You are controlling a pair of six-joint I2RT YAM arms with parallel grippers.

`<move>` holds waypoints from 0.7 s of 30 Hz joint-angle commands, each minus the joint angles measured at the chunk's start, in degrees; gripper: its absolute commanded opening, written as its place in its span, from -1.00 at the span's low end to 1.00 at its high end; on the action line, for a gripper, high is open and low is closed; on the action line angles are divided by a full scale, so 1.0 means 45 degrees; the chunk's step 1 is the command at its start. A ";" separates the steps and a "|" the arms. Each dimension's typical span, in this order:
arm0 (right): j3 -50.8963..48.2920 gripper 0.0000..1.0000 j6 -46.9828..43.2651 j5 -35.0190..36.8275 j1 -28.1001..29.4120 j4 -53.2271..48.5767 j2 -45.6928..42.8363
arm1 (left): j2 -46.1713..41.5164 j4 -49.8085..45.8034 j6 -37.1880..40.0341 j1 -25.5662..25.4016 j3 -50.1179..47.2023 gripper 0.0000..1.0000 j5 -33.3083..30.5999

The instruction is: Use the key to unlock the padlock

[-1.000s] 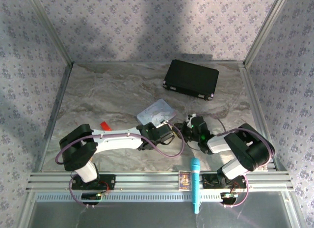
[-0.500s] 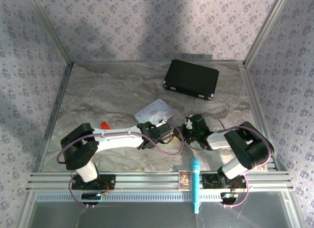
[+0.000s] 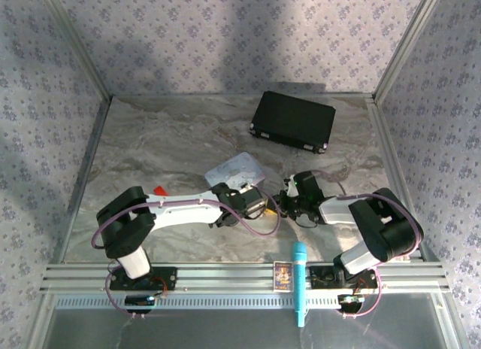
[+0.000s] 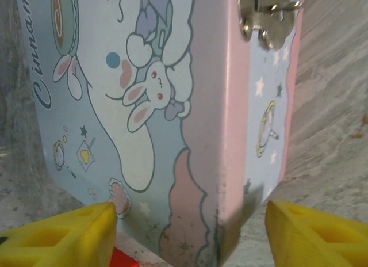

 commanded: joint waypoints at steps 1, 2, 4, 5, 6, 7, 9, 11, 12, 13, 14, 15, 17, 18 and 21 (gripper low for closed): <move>0.0102 -0.98 -0.1651 0.0297 -0.0350 -0.4082 0.0504 | -0.0108 0.0015 0.0058 0.0203 0.0035 0.54 -0.0276; 0.0328 -0.97 -0.1999 0.0369 -0.0367 -0.4640 0.0565 | -0.0103 0.0025 -0.0008 0.0221 0.0039 0.62 -0.0381; 0.0628 -0.93 -0.2383 0.0609 -0.0368 -0.5339 0.0618 | -0.0104 0.0028 -0.0171 0.0224 0.0073 0.75 -0.0695; 0.0785 -0.90 -0.2575 0.0774 -0.0368 -0.5712 0.0618 | -0.0137 0.0025 -0.0297 0.0224 0.0069 0.79 -0.0890; 0.0957 -0.88 -0.2773 0.0905 -0.0368 -0.6101 0.0588 | -0.0217 0.0055 -0.0428 0.0223 0.0096 0.82 -0.1067; 0.1139 -0.86 -0.2975 0.1083 -0.0373 -0.6489 0.0539 | -0.0340 0.0109 -0.0570 0.0223 0.0112 0.83 -0.1179; 0.1440 -0.80 -0.3236 0.1428 -0.0370 -0.7207 0.0370 | -0.0592 0.0312 -0.0917 0.0219 0.0159 0.85 -0.1151; 0.1671 -0.71 -0.3253 0.1690 -0.0408 -0.7729 0.0165 | -0.0771 0.0333 -0.1320 0.0204 0.0283 0.85 -0.1104; 0.1829 -0.68 -0.3575 0.1874 -0.0407 -0.8071 0.0065 | -0.0842 0.0281 -0.1531 0.0198 0.0351 0.86 -0.1217; 0.1968 -0.66 -0.3775 0.2106 -0.0407 -0.8389 -0.0027 | -0.0898 0.0247 -0.1741 0.0195 0.0388 0.89 -0.1357; 0.2034 -0.64 -0.3853 0.2289 -0.0416 -0.8566 -0.0099 | -0.0920 0.0193 -0.1887 0.0204 0.0408 0.89 -0.1483; 0.2133 -0.63 -0.3941 0.2413 -0.0436 -0.8802 -0.0183 | -0.0921 0.0118 -0.2066 0.0196 0.0411 0.89 -0.1649; 0.2230 -0.58 -0.4067 0.2506 -0.0481 -0.9044 -0.0266 | -0.0924 0.0055 -0.2285 0.0185 0.0368 0.89 -0.1793; 0.2242 -0.57 -0.4125 0.2506 -0.0504 -0.9124 -0.0287 | -0.0913 0.0066 -0.2309 0.0170 0.0338 0.89 -0.1787; 0.2242 -0.54 -0.4205 0.2620 -0.0563 -0.9158 -0.0410 | -0.0892 0.0101 -0.2406 0.0107 0.0274 0.90 -0.1820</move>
